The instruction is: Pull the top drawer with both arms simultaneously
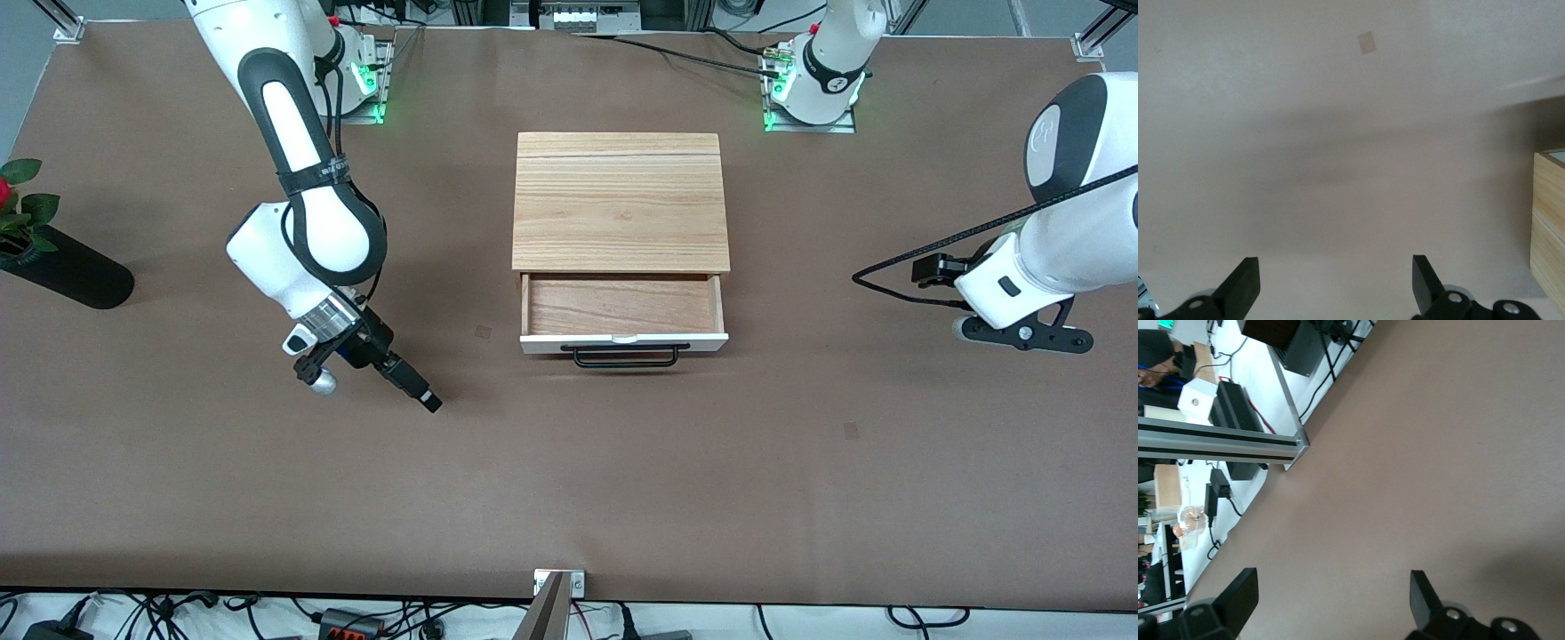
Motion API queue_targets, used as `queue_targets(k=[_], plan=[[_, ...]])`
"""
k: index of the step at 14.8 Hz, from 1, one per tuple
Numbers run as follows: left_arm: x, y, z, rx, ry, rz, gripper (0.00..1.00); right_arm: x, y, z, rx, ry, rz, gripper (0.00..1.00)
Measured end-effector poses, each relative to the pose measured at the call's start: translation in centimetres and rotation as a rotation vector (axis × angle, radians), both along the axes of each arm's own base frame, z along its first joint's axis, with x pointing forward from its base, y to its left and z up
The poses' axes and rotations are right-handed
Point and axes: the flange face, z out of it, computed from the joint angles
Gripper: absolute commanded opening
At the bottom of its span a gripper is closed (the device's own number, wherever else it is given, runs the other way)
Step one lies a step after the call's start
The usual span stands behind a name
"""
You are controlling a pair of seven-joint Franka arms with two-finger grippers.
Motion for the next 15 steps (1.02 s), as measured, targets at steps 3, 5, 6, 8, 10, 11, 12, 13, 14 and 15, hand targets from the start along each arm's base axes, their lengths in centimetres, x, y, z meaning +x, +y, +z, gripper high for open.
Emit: queue_targets(k=[3,5,6,8,10,11,12,13,14,15], plan=[[0.0,0.0,0.0,0.000,0.000,0.000,1.00,0.4,-1.1,-0.4,-0.044,0.056,0.096,1.00],[0.0,0.0,0.0,0.000,0.000,0.000,1.00,0.7,-2.5,-0.2,-0.083,0.129,0.171,1.00],[0.0,0.0,0.0,0.000,0.000,0.000,1.00,0.7,-3.3,0.3,-0.104,0.163,0.204,1.00],[0.0,0.0,0.1,0.000,-0.001,0.001,1.00,0.6,-4.4,1.2,-0.143,0.216,0.270,1.00],[0.0,0.0,0.2,0.001,-0.004,0.003,1.00,0.4,-5.6,2.1,-0.201,0.281,0.367,1.00],[0.0,0.0,0.2,0.001,-0.005,0.004,1.00,0.5,-6.2,2.9,-0.230,0.317,0.415,1.00],[-0.1,0.0,0.3,0.001,-0.007,0.005,1.00,0.7,-6.7,3.9,-0.253,0.351,0.451,1.00],[-0.1,0.0,0.4,0.001,-0.009,0.006,1.00,0.9,-7.2,4.9,-0.267,0.380,0.477,1.00],[-0.1,0.0,0.5,0.001,-0.012,0.007,1.00,1.0,-8.0,5.9,-0.279,0.403,0.496,1.00],[-0.2,0.0,0.8,0.001,-0.017,0.008,1.00,1.1,-8.9,6.7,-0.300,0.426,0.516,1.00]])
